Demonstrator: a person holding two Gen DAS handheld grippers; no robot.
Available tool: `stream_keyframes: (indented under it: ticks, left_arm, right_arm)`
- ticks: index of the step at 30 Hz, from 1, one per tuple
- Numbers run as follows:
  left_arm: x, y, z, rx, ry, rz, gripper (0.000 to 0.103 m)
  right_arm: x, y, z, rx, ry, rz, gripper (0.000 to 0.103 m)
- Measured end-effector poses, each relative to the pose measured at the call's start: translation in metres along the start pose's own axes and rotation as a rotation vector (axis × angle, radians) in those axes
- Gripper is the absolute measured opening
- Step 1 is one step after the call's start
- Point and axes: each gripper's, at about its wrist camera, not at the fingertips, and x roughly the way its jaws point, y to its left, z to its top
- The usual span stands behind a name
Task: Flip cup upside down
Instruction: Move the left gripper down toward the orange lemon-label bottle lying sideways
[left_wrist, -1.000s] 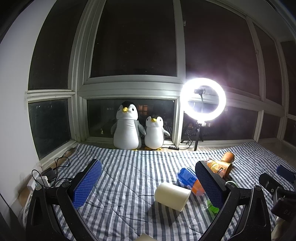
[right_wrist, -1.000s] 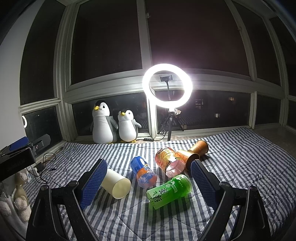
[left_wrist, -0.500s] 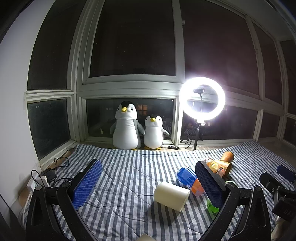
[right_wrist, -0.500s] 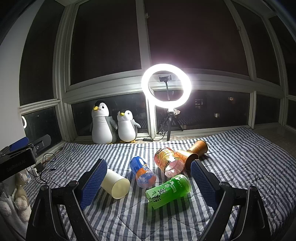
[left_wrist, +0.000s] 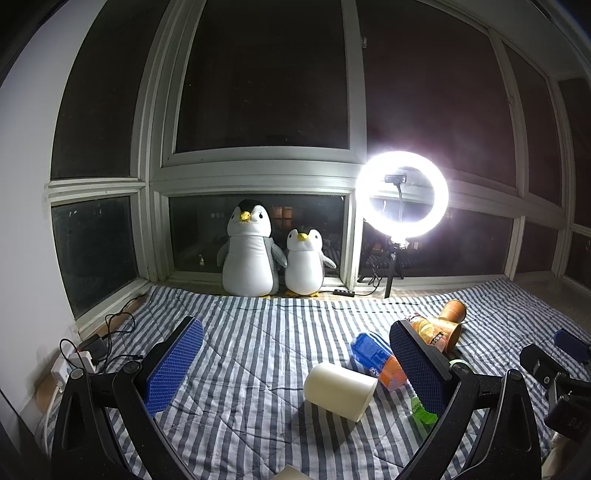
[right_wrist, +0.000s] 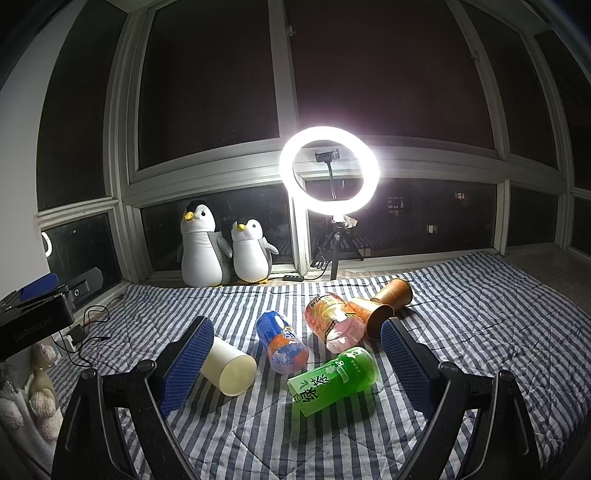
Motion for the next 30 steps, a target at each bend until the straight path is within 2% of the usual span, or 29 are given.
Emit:
stream_keyframes:
  ticks: [8,12,21,30]
  left_arm:
    - [0.012,-0.007,0.000,0.009,0.031,-0.012,0.102]
    - [0.026,-0.016,0.001,0.014,0.073,-0.027,0.102]
    - [0.087,-0.052,0.006,-0.002,0.246,-0.098,0.102]
    - [0.161,-0.105,0.009,-0.024,0.447,-0.211,0.102]
  right_arm:
    - [-0.002,-0.014,-0.002,0.012,-0.003,-0.006,0.090]
    - [-0.001,-0.022,-0.005,0.022,0.002,-0.020,0.090]
    - [0.000,-0.051,-0.012,0.077,0.019,-0.057,0.090]
    - [0.004,-0.088,-0.022,0.124,0.040,-0.101,0.090]
